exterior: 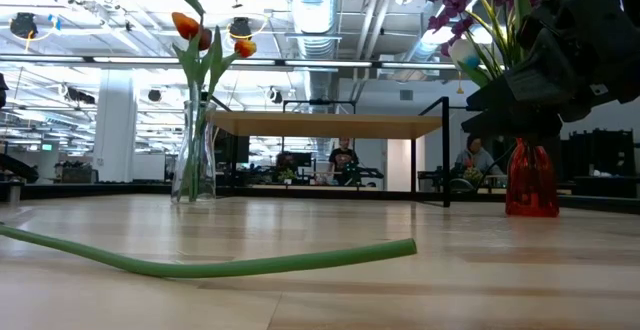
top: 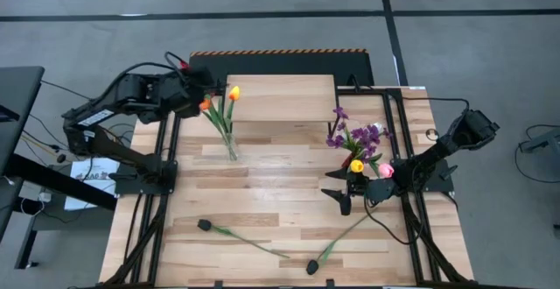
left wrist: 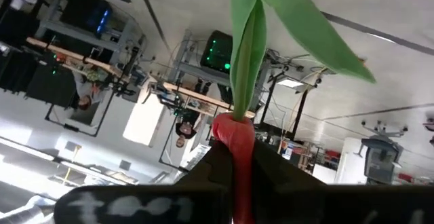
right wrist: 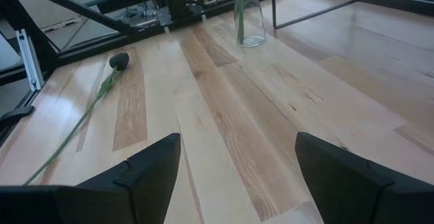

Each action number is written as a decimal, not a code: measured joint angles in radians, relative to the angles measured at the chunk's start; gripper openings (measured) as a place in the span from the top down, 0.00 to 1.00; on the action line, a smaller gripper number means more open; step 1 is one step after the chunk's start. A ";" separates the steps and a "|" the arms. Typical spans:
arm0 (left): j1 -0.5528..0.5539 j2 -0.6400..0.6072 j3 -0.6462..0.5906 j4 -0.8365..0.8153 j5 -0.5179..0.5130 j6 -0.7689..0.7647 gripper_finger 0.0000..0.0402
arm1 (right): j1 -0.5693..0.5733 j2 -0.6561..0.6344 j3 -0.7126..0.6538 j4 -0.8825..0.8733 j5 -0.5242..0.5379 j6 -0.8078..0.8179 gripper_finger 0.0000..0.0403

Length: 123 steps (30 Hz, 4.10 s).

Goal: Pick and place flowers into a vace then onto a shelf
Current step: Put the red flower into the transparent vase, then put the left black flower into the transparent vase

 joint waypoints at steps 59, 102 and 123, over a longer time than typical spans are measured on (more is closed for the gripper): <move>-0.066 0.064 -0.001 -0.031 0.347 -0.848 0.47 | 0.000 0.000 0.000 -0.022 -0.005 0.008 0.29; -0.673 -0.155 -0.774 0.474 0.751 -2.237 0.47 | 0.000 0.000 0.000 0.024 -0.025 0.003 0.29; -0.724 -0.180 -1.402 1.284 0.779 -2.379 0.47 | 0.000 0.000 0.000 0.004 -0.026 -0.001 0.29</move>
